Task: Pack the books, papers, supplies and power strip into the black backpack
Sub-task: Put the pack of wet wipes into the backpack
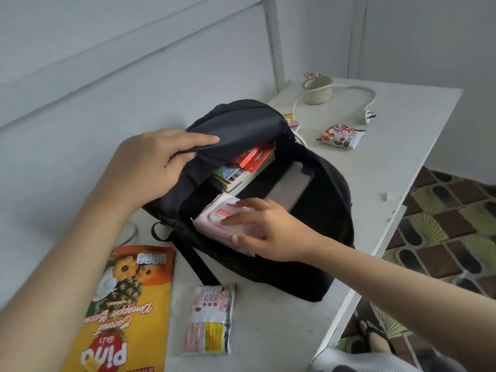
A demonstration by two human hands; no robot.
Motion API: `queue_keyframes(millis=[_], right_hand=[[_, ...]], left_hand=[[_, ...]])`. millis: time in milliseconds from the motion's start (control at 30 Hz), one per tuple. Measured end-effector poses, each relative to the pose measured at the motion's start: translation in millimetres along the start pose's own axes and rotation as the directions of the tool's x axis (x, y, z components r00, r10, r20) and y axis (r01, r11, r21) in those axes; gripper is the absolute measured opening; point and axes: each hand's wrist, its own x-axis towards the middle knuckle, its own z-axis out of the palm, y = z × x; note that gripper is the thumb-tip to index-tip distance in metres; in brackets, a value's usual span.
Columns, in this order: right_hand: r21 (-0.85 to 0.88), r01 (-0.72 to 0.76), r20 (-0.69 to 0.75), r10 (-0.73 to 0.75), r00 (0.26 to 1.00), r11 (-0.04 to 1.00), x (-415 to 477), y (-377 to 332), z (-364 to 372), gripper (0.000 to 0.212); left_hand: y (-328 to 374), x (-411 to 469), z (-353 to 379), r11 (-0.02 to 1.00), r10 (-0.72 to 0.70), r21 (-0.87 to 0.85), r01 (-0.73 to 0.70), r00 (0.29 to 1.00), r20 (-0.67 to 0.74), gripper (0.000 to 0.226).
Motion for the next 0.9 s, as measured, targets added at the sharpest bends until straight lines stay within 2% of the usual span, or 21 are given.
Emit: queue_keyframes(millis=[133, 267, 433, 600, 700, 800, 900], right_hand=[[-0.134, -0.051, -0.06, 0.043, 0.997, 0.99, -13.5, -4.0, -2.2, 0.05], [-0.213, -0.017, 0.035, 0.025, 0.999, 0.977, -17.8, -5.3, -8.3, 0.058], [-0.184, 0.029, 0.112, -0.009, 0.994, 0.982, -1.1, -2.3, -11.1, 0.056], [-0.082, 0.031, 0.075, -0.025, 0.997, 0.996, 23.9, 2.7, 4.5, 0.056], [-0.029, -0.017, -0.013, 0.017, 1.0, 0.999, 27.3, 3.9, 12.2, 0.058], [-0.115, 0.058, -0.104, -0.07, 0.992, 0.992, 18.1, 3.7, 13.5, 0.051], [-0.065, 0.168, -0.111, -0.175, 0.978, 0.984, 7.9, 7.5, 11.1, 0.036]], left_hand=[[-4.2, -1.0, -0.2, 1.0, -0.003, 0.006, 0.003, 1.0, 0.003, 0.044], [-3.9, 0.6, 0.8, 1.0, -0.015, -0.007, 0.015, 1.0, 0.0, 0.044], [-2.6, -0.3, 2.4, 1.0, 0.023, 0.006, -0.023, 0.999, -0.022, 0.043], [-1.1, -1.1, 0.4, 1.0, 0.03, 0.0, -0.03, 1.0, -0.004, 0.045], [-2.3, -0.8, -2.8, 1.0, 0.013, -0.013, -0.012, 1.0, 0.029, 0.044], [-4.5, -0.9, -4.6, 0.998, -0.025, -0.05, 0.029, 0.997, 0.079, 0.042], [-5.3, -1.5, -5.0, 0.997, -0.042, -0.062, 0.048, 0.994, 0.097, 0.039]])
